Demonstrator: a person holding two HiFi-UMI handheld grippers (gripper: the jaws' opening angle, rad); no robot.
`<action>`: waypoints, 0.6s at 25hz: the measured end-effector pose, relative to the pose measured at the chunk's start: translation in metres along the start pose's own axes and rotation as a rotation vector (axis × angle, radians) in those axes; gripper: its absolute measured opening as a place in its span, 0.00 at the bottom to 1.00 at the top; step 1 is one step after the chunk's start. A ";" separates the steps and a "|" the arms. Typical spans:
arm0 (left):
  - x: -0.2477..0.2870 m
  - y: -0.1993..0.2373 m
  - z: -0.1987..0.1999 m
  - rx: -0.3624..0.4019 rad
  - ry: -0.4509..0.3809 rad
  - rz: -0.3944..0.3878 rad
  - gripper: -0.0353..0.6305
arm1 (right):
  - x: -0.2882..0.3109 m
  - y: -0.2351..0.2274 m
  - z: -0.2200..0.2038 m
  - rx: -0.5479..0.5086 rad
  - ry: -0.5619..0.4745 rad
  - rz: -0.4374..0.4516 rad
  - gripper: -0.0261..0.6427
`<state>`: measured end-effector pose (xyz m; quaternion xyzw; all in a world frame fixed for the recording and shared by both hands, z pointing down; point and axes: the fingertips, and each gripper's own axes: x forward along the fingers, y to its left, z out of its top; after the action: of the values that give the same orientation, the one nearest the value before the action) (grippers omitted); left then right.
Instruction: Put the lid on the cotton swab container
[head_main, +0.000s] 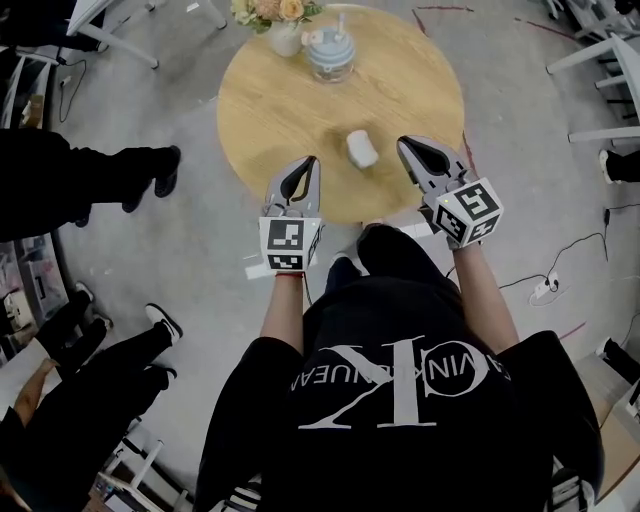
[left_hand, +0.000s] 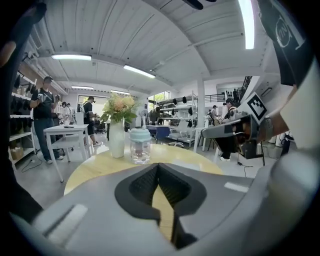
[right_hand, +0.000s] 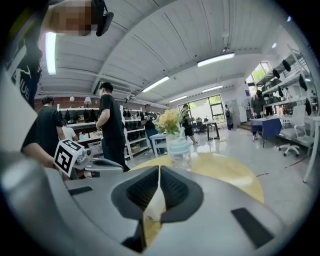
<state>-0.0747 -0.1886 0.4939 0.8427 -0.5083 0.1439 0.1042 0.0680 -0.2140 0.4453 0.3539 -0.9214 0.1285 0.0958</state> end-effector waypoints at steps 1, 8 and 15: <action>-0.002 0.003 0.005 0.002 -0.009 0.011 0.07 | -0.002 -0.001 0.004 -0.003 -0.012 -0.006 0.07; -0.017 0.021 0.041 0.017 -0.109 0.084 0.07 | -0.015 -0.003 0.033 -0.021 -0.075 -0.021 0.07; -0.029 0.040 0.070 0.020 -0.179 0.144 0.07 | -0.017 -0.001 0.060 -0.047 -0.133 -0.011 0.07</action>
<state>-0.1131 -0.2051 0.4193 0.8144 -0.5734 0.0803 0.0397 0.0760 -0.2220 0.3843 0.3646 -0.9265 0.0826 0.0433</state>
